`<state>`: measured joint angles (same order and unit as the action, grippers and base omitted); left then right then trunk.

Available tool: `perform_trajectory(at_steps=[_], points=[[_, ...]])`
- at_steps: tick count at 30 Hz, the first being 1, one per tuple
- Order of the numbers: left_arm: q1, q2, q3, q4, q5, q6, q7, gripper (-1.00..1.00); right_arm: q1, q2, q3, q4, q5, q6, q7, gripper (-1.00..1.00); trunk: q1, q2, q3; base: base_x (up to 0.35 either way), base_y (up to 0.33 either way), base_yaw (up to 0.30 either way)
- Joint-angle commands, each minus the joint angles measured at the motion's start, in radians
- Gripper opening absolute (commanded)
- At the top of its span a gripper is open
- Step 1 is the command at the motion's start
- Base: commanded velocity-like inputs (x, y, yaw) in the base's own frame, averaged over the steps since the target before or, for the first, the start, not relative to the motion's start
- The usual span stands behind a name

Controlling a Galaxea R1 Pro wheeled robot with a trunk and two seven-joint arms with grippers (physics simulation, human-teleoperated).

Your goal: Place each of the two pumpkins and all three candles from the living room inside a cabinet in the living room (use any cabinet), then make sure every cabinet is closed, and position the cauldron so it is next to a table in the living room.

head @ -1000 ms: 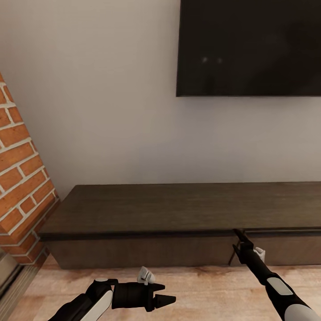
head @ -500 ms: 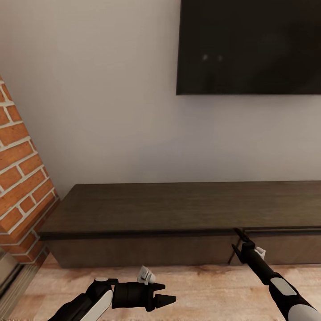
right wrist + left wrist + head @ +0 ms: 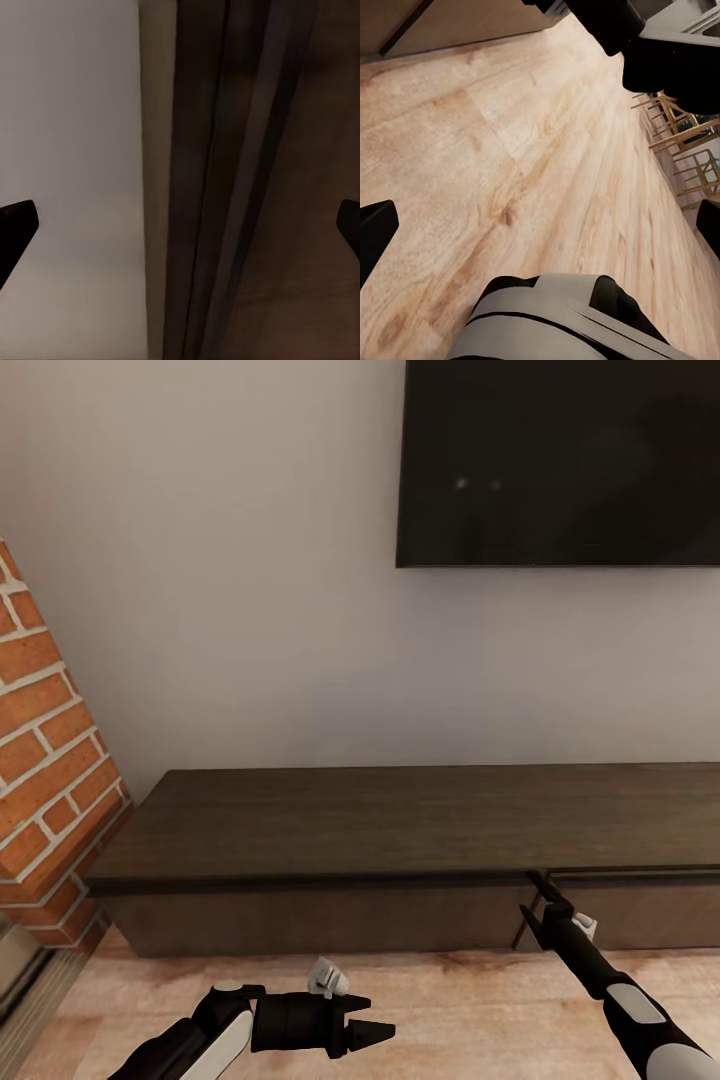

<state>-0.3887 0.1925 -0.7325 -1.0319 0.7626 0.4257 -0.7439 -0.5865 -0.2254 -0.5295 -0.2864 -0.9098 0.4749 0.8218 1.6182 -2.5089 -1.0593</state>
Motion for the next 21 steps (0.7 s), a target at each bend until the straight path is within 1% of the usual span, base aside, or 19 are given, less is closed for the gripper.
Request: perform_trajectory(at_steps=[1,5,8,13,19,21], points=[[-0.001,0.001,-0.002,0.0,0.01,0.008,0.001,1.0,0.0,0.0,-0.002,0.001,-0.006,0.007,0.003,1.0,0.0,0.0,-0.001,0.0,0.0,0.0],[-0.001,0.001,-0.002,0.0,0.01,0.008,0.001,1.0,0.001,0.0,-0.003,0.001,-0.007,0.006,0.018,1.0,0.0,0.0,-0.001,0.0,0.0,0.0],[-0.001,0.001,-0.002,0.0,0.01,0.007,0.001,1.0,0.001,0.001,-0.003,0.001,-0.006,0.004,0.055,1.0,0.0,0.0,-0.001,0.0,0.0,0.0],[-0.001,0.001,-0.002,0.001,0.01,0.007,0.001,1.0,0.001,0.001,-0.003,0.008,-0.004,0.003,0.08,1.0,0.0,0.0,-0.001,0.0,0.0,0.0],[-0.001,0.001,-0.002,0.002,0.01,0.007,0.001,1.0,0.002,0.0,-0.004,0.017,-0.004,0.002,0.087,1.0,0.002,-0.002,-0.024,0.0,0.0,0.0],[-0.001,0.0,-0.002,0.002,0.01,0.007,0.001,1.0,0.002,0.0,-0.004,0.019,-0.005,0.002,0.089,1.0,0.002,-0.002,-0.024,0.0,0.0,0.0]])
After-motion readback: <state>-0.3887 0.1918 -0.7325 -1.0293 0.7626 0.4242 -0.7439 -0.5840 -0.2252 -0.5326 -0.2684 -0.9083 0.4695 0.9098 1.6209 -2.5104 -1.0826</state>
